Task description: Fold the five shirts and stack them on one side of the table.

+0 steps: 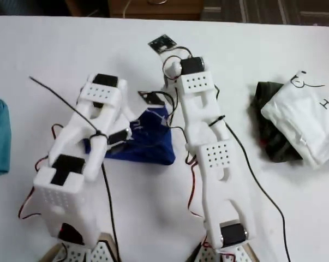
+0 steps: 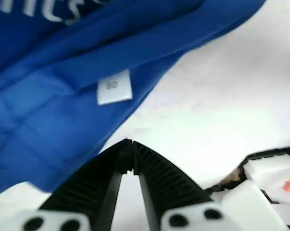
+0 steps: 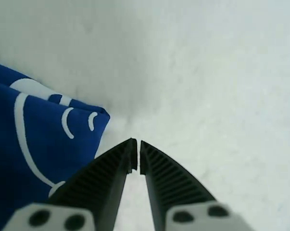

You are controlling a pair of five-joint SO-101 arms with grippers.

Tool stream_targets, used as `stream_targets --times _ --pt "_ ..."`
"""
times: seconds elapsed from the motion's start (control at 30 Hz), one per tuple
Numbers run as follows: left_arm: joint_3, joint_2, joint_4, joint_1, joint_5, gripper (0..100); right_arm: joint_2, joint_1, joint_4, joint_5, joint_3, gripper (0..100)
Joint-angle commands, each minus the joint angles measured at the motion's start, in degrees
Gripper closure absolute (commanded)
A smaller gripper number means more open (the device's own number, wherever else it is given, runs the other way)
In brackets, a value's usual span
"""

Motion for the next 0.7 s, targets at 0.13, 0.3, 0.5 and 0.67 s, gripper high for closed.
stream_targets --times 0.13,0.3,0.5,0.67 --pt "-0.75 -11.08 1.14 -4.22 -0.35 97 -3.56 1.89 -0.31 -0.62 -1.85 98.1" --pt "-1.10 -18.29 1.23 -9.85 -0.18 97 -6.37 3.65 -0.31 -0.62 -1.85 98.1" --pt "-1.27 -30.51 0.62 -19.25 -0.09 97 -9.01 3.91 3.03 -0.62 -1.85 98.1" --pt "-1.27 -40.97 -4.57 -27.60 6.68 97 -10.95 1.19 5.32 -0.62 -1.85 98.1"
